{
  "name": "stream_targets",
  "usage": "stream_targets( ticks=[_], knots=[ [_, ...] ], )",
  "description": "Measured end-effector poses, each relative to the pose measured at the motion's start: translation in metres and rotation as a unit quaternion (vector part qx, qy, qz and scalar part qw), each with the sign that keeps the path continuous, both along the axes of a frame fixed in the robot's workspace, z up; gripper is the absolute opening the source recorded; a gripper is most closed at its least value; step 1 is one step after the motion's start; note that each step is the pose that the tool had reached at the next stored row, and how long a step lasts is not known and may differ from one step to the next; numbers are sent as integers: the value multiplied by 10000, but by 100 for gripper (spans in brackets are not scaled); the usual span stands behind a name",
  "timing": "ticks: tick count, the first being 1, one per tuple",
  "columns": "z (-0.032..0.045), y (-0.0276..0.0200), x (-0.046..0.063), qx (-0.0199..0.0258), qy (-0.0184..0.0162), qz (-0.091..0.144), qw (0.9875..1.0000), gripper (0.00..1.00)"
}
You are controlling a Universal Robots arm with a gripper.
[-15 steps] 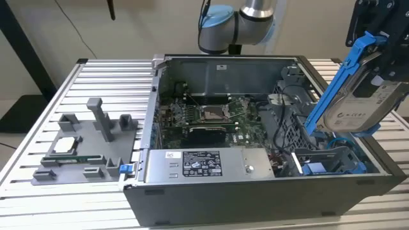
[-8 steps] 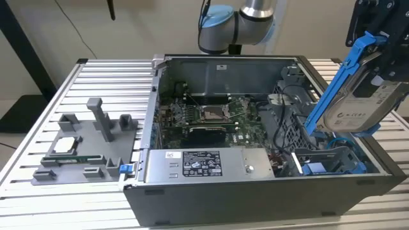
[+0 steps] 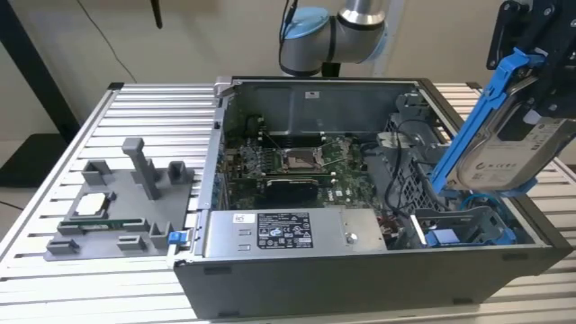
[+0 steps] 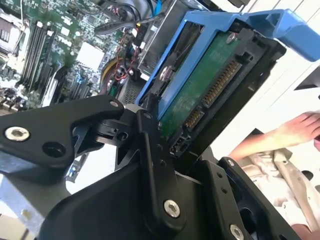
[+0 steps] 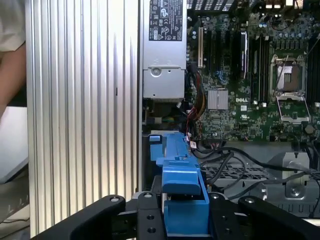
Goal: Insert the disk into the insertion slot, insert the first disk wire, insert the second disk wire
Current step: 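Insert the disk into the insertion slot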
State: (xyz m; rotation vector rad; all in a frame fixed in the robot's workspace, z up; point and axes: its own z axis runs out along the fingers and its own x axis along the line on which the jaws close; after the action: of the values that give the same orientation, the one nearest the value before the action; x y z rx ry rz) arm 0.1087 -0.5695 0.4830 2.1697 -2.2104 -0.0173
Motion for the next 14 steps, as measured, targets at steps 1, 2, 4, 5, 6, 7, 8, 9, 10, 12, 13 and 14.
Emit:
stream_targets(
  ticks=[1,2,4,5,6,7,8,9,10,12,13,14],
  knots=[
    [-5,0,0,-21,0,0,10000,0],
    [-12,0,0,-50,0,0,10000,0],
    [-28,4,0,-127,0,0,9999,0],
    [-40,6,0,-149,-1,0,9999,0],
    [-53,7,0,-154,-1,0,9999,0],
    [-64,7,0,-154,-2,0,9999,0],
    [-71,7,0,-154,-2,0,9999,0],
    [-78,7,0,-151,-2,0,9999,0],
    [-87,7,0,-141,-5,0,9999,0],
    [-100,7,0,-93,-14,8,10000,0],
    [-107,7,0,-54,-17,16,10000,0],
    [-112,7,0,-8,-19,23,10000,0]
  ],
)
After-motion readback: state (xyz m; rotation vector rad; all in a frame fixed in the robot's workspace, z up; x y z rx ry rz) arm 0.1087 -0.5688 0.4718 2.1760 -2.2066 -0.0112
